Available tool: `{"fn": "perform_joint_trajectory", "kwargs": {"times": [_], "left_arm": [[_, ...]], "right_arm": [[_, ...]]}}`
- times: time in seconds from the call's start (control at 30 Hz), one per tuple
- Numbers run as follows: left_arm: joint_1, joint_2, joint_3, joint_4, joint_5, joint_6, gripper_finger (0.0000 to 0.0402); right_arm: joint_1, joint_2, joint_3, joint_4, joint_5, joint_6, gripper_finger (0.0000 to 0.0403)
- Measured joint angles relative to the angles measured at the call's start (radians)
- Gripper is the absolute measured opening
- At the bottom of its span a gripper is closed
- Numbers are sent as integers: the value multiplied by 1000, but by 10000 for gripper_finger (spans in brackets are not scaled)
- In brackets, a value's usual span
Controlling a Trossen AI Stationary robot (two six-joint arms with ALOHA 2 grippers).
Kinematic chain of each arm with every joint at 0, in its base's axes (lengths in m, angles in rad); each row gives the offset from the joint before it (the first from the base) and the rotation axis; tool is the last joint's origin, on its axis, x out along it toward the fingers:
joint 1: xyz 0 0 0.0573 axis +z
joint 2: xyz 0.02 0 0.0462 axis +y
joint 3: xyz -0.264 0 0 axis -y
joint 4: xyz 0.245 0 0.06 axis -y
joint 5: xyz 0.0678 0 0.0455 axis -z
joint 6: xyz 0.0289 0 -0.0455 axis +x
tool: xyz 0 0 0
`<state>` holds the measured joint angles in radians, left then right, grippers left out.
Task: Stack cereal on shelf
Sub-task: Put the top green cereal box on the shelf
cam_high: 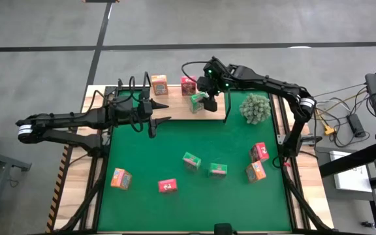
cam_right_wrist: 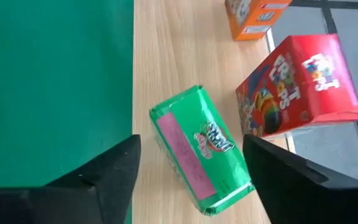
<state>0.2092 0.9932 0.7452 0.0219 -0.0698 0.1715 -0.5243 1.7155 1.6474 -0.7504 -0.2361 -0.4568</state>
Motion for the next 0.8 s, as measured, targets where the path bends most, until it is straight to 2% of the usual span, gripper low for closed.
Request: {"fn": "perform_joint_trajectory", "kwargs": {"times": [0.13, 0.3, 0.8], "left_arm": [[0, 1, 0, -1, 0, 0, 199], [0, 1, -2, -3, 0, 0, 199], [0, 2, -2, -18, -1, 0, 199]], "right_arm": [[0, 21, -7, 0, 22, -25, 289], [0, 47, -11, 0, 98, -54, 280], [0, 62, -6, -3, 98, -61, 191]]}}
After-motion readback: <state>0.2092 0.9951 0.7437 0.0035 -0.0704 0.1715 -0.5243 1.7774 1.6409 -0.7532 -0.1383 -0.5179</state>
